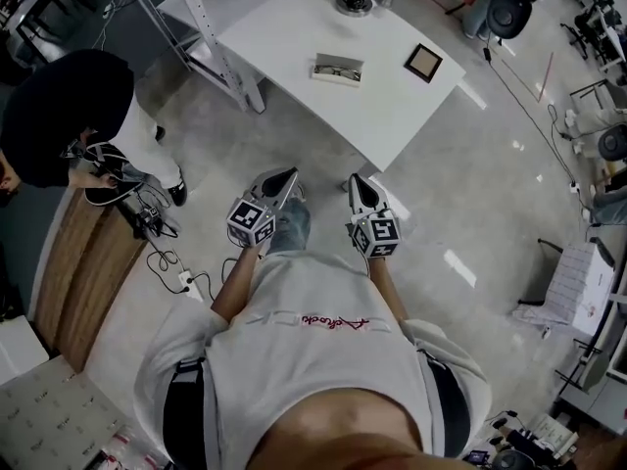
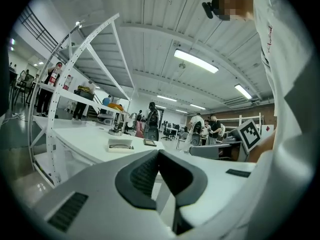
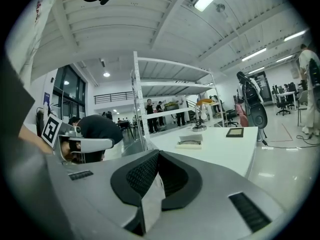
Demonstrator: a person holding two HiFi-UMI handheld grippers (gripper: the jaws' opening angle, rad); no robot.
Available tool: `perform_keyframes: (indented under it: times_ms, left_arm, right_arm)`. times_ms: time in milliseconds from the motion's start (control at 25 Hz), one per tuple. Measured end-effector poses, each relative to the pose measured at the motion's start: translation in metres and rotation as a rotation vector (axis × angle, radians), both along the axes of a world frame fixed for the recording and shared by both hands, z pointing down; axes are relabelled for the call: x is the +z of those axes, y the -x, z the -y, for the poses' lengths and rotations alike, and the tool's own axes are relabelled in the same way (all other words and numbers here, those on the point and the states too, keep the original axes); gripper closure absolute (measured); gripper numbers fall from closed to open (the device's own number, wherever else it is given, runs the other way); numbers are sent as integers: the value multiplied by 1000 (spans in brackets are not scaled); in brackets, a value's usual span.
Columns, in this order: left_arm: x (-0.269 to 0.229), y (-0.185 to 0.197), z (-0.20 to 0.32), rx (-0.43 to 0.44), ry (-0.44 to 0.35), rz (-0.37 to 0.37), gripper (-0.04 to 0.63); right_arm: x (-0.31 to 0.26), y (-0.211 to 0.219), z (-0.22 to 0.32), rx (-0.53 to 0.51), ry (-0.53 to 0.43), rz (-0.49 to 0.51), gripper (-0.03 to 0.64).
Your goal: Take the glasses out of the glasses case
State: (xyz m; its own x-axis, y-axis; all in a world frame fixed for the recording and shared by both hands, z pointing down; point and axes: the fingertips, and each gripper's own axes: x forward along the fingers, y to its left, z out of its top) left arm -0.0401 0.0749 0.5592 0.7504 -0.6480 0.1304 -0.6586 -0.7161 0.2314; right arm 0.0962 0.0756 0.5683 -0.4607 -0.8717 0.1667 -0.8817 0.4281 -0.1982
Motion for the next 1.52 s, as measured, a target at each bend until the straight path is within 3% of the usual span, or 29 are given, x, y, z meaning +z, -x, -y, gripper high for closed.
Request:
perform_keyframes:
  times_ms: [960, 1520]
  left_arm:
    - [1, 17, 205, 73, 56, -34, 603]
    - [9, -3, 247, 176, 92, -26, 603]
  right_arm:
    - [2, 23, 196, 55, 76, -31, 598]
    - [9, 13, 227, 117, 113, -28, 598]
